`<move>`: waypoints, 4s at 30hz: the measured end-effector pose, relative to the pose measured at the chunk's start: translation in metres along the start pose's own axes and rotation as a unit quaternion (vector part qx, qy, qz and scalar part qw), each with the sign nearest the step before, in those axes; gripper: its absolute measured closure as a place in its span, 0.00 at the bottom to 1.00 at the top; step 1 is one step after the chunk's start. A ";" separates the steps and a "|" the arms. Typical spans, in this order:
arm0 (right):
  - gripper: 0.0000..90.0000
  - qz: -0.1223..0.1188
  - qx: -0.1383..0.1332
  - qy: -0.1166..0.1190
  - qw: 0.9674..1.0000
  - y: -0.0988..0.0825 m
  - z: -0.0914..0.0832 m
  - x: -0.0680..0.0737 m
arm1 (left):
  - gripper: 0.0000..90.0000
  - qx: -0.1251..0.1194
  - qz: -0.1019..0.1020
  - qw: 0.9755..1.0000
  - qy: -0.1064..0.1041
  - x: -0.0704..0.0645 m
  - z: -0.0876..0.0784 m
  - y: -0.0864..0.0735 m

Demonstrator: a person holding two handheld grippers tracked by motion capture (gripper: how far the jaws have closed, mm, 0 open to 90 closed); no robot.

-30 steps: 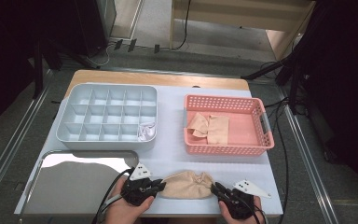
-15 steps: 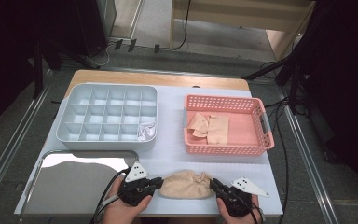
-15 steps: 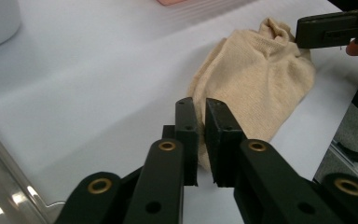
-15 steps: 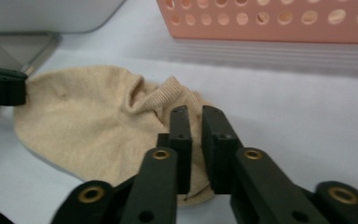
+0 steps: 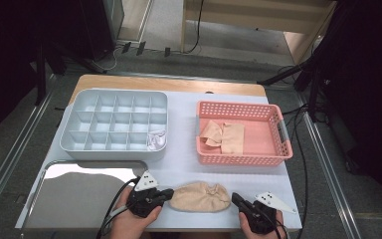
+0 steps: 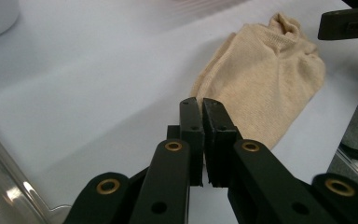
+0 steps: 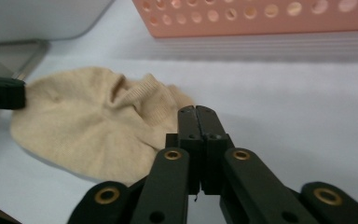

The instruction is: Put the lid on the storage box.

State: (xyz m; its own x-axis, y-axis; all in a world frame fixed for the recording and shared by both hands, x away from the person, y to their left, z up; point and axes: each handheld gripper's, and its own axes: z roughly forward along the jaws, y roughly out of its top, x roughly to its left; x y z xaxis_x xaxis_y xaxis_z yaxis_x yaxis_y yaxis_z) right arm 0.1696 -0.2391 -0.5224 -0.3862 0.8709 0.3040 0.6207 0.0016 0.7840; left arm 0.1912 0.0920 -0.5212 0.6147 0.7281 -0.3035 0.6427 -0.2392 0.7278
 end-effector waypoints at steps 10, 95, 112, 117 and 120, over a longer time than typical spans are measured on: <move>0.99 -0.022 0.019 0.001 1.000 -0.002 0.014 0.010 | 0.99 0.002 0.001 1.000 -0.001 0.000 0.001 0.000; 0.95 0.015 0.017 -0.007 1.000 -0.014 0.006 0.013 | 1.00 0.012 0.012 1.000 -0.008 -0.044 0.056 0.014; 0.95 0.003 -0.026 0.023 0.999 -0.001 -0.013 0.027 | 1.00 0.013 0.010 1.000 -0.007 -0.044 0.056 0.014; 0.95 -0.009 -0.038 0.044 0.998 0.005 -0.018 0.039 | 1.00 0.012 0.006 1.000 -0.009 -0.043 0.057 0.014; 0.95 -0.015 -0.039 0.051 0.998 0.008 -0.018 0.047 | 1.00 0.011 0.005 1.000 -0.008 -0.043 0.057 0.014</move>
State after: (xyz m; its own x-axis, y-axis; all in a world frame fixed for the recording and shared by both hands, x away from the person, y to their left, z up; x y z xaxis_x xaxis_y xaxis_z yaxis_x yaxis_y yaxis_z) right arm 0.1440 -0.2073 -0.4925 -0.4739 0.8160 0.3310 0.5546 -0.0153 0.8320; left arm 0.1998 0.0204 -0.5325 0.6279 0.7155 -0.3064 0.6463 -0.2600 0.7175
